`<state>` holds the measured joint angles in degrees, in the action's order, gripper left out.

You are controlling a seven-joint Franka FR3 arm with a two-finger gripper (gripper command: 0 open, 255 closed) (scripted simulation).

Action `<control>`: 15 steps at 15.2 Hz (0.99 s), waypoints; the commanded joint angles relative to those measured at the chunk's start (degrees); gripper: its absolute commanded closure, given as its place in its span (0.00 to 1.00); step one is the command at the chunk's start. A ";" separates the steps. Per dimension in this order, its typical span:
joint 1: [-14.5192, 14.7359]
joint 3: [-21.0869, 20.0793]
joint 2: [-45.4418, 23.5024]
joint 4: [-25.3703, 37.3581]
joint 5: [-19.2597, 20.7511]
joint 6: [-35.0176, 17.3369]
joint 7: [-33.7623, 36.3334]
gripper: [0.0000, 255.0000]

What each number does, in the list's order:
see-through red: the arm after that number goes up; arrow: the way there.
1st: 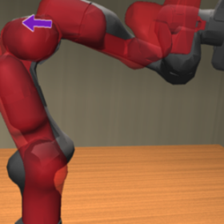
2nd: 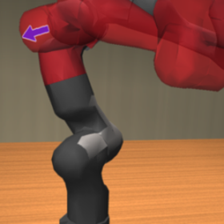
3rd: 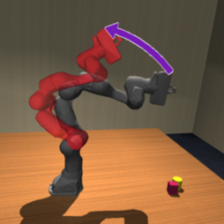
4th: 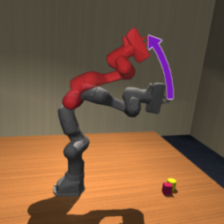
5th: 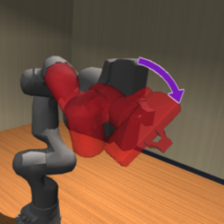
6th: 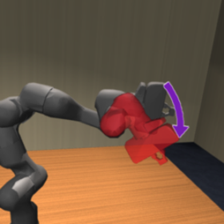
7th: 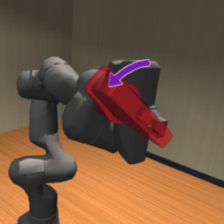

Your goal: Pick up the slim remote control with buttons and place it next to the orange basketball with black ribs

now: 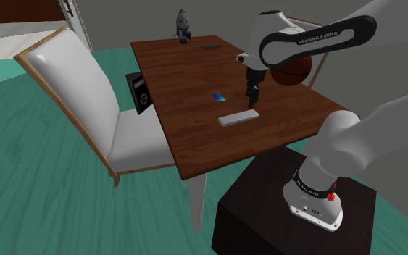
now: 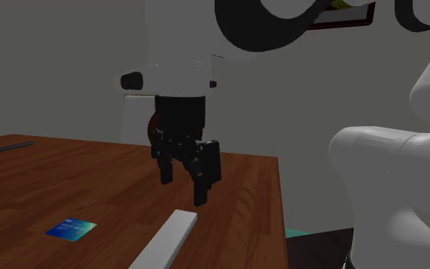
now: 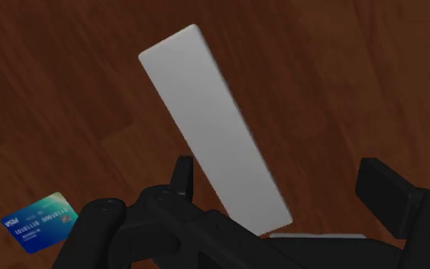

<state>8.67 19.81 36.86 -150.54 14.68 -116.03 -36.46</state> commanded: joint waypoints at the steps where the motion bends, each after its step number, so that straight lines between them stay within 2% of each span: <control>1: 1.62 2.86 -3.58 -0.74 0.83 -4.58 -5.98 0.00; 5: 5.52 8.56 -12.26 -0.82 0.78 -13.47 -17.91 0.00; 13: 6.51 10.72 -17.90 -3.32 0.06 -21.49 -19.49 0.00; 15: 6.50 10.72 -17.89 -3.32 0.06 -21.49 -19.49 0.00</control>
<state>15.16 30.44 19.16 -153.73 14.75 -137.16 -55.89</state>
